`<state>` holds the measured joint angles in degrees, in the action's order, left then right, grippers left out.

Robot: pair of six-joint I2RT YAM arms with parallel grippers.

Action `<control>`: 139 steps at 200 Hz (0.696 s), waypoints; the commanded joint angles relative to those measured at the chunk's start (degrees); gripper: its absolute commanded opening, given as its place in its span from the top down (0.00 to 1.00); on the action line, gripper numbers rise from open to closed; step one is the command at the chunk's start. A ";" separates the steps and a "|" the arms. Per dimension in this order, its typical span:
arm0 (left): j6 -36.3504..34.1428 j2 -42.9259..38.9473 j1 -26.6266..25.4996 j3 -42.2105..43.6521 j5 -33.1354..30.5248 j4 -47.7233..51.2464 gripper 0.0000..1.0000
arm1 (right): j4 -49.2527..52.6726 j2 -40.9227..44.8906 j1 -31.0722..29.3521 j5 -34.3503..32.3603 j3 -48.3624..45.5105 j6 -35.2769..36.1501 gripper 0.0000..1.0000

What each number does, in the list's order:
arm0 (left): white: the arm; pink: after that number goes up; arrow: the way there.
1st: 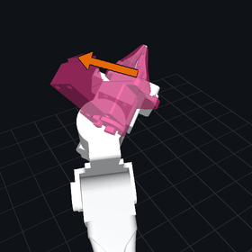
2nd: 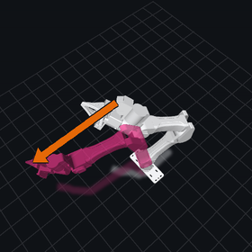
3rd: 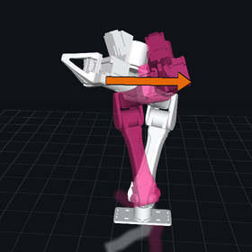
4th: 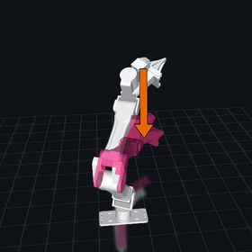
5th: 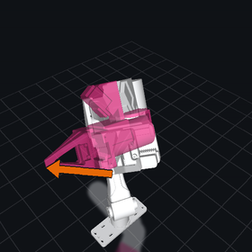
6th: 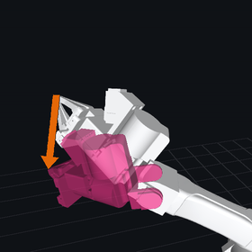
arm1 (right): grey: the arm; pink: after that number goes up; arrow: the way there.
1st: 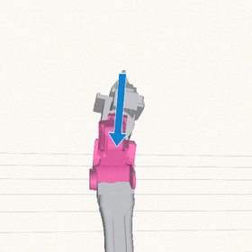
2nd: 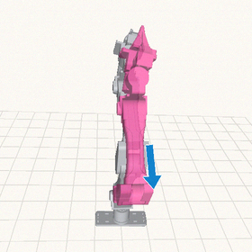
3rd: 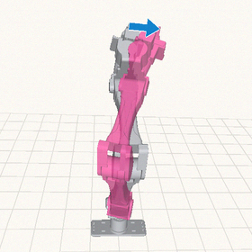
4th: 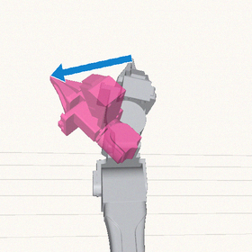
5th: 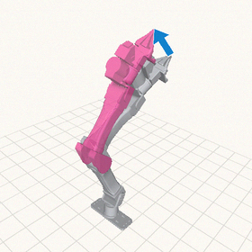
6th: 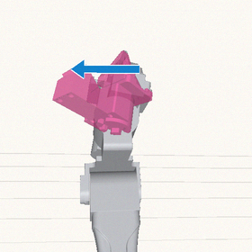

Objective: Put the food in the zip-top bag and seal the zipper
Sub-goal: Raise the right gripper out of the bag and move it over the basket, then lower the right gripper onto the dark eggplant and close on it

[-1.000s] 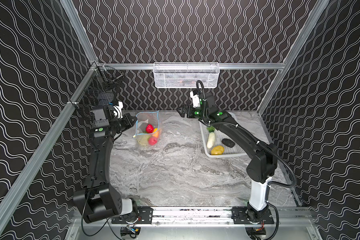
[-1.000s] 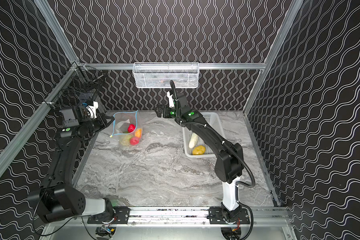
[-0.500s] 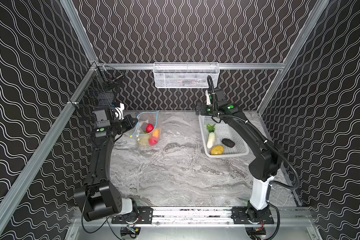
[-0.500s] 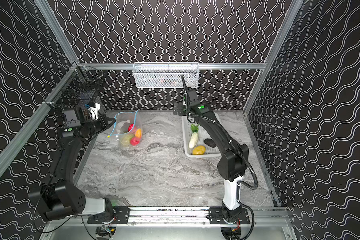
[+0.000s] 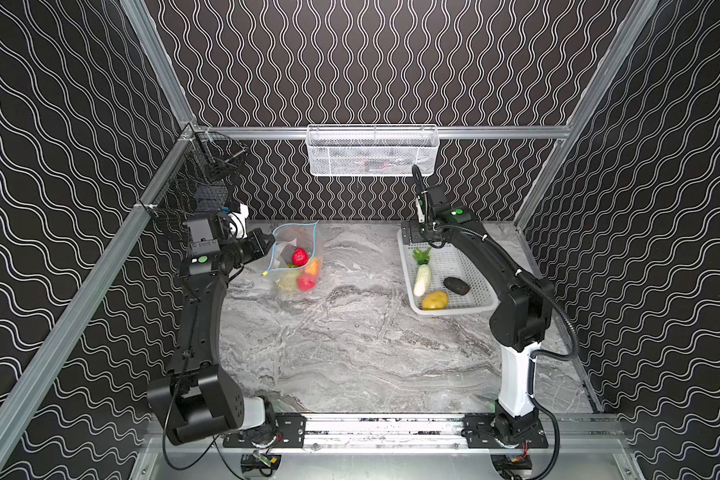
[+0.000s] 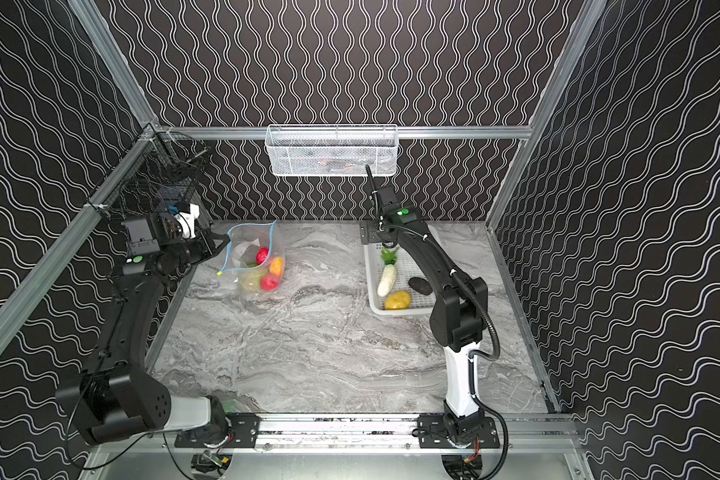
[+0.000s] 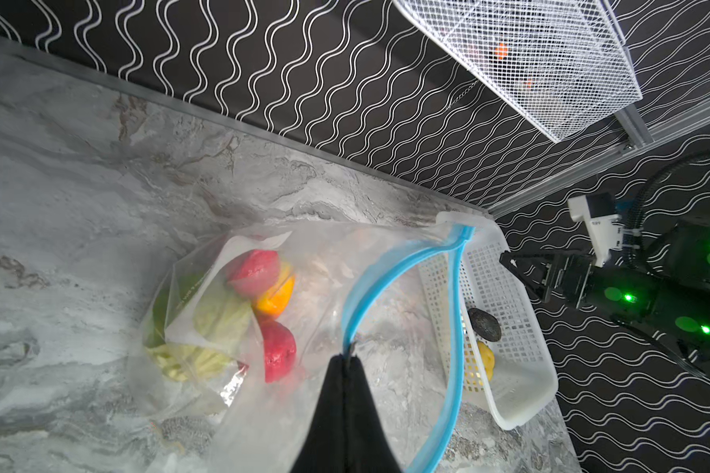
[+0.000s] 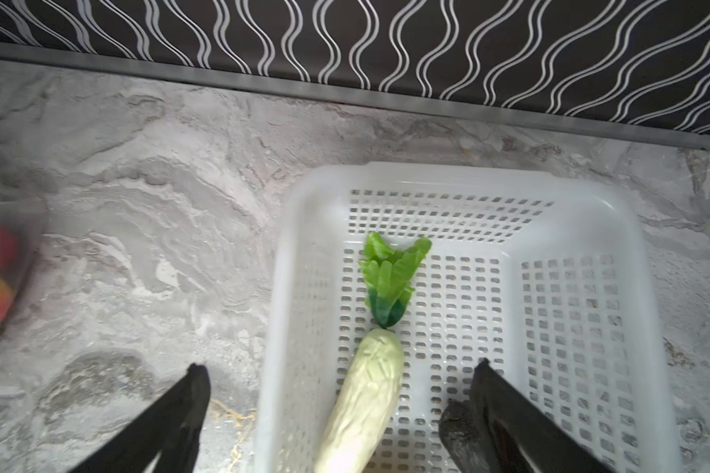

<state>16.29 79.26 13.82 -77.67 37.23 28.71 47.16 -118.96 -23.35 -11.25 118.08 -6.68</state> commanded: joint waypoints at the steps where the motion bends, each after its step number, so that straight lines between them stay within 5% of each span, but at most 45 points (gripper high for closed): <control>1: -3.29 1.80 -0.53 -2.43 0.73 2.02 1.00 | 2.43 -1.44 0.71 -1.50 0.24 2.26 0.01; 139: -8.59 4.43 -1.70 -0.99 3.01 -1.07 1.00 | 7.62 -0.23 4.94 -8.59 -11.39 2.72 0.01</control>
<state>9.50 84.49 12.25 -78.39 39.16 27.94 54.00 -119.87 -19.31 -17.82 107.92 -3.86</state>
